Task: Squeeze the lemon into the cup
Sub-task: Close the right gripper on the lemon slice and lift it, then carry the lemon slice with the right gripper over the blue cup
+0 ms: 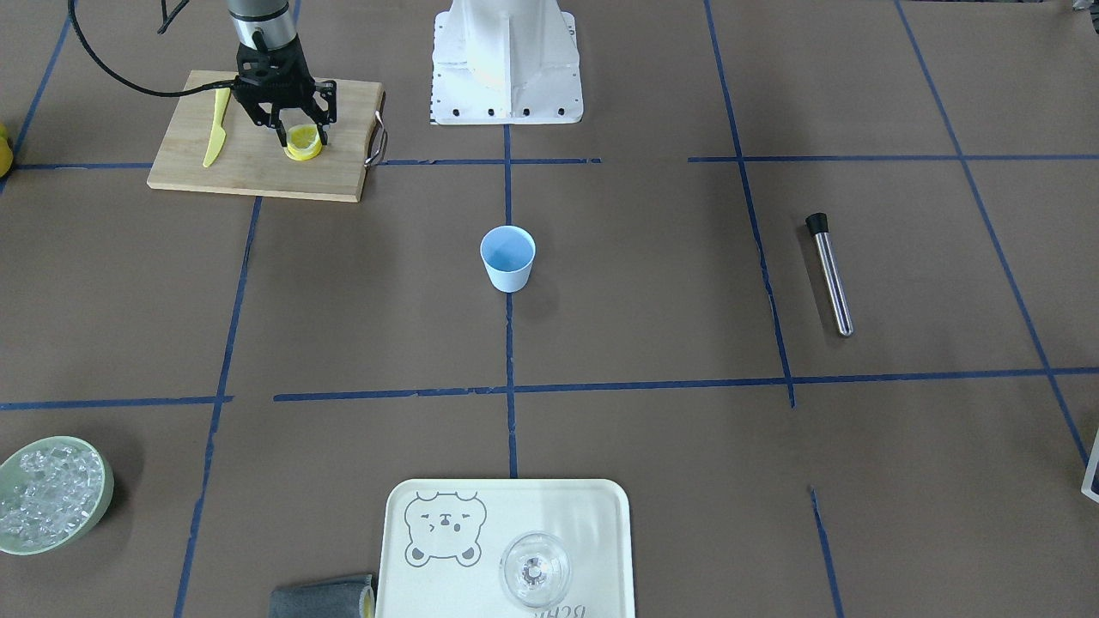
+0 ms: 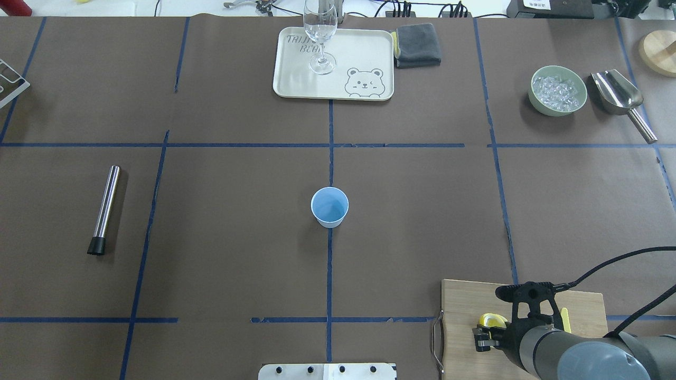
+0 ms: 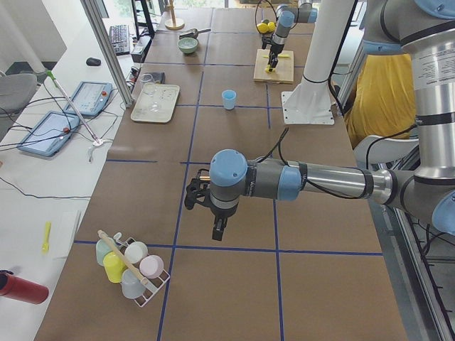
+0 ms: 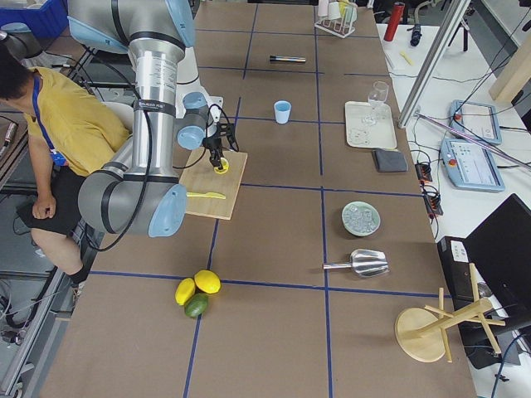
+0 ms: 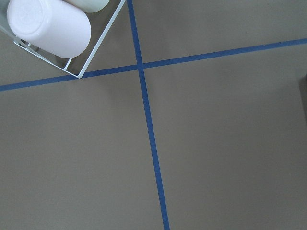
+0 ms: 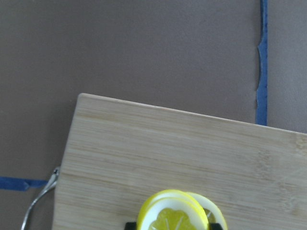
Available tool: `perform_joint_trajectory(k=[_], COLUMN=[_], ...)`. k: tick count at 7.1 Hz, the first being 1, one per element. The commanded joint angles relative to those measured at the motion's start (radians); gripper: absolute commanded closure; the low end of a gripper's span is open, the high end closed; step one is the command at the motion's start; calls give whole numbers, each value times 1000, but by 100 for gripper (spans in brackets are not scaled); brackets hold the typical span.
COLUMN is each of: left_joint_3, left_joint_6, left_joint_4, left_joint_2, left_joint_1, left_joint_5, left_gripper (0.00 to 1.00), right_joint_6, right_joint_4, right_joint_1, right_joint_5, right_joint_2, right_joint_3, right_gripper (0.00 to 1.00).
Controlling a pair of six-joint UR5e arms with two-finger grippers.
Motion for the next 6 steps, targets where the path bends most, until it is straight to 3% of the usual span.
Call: perform_joint_trajectory(k=[1,3,4,6], left_joint_3=[2,4,5,5], left_joint_6=[0,0,0,0], left_joint_4=[1,1,1,1], left_joint_2=[0,0,0,0], left_joint_1=[0,0,0,0], left_joint_5=[0,0,0,0], left_gripper=[0,0,0,0], right_joint_6=[5,5,4,4], right_joint_4=[-37,-145,-232,-580], right_joint_1=[1,60,91,163], right_joint_5=[1,67,92,156], right_joint_2=[-2,51,144,494], right_joint_3=[87,167,163,134], right_gripper=[100,100,100,100])
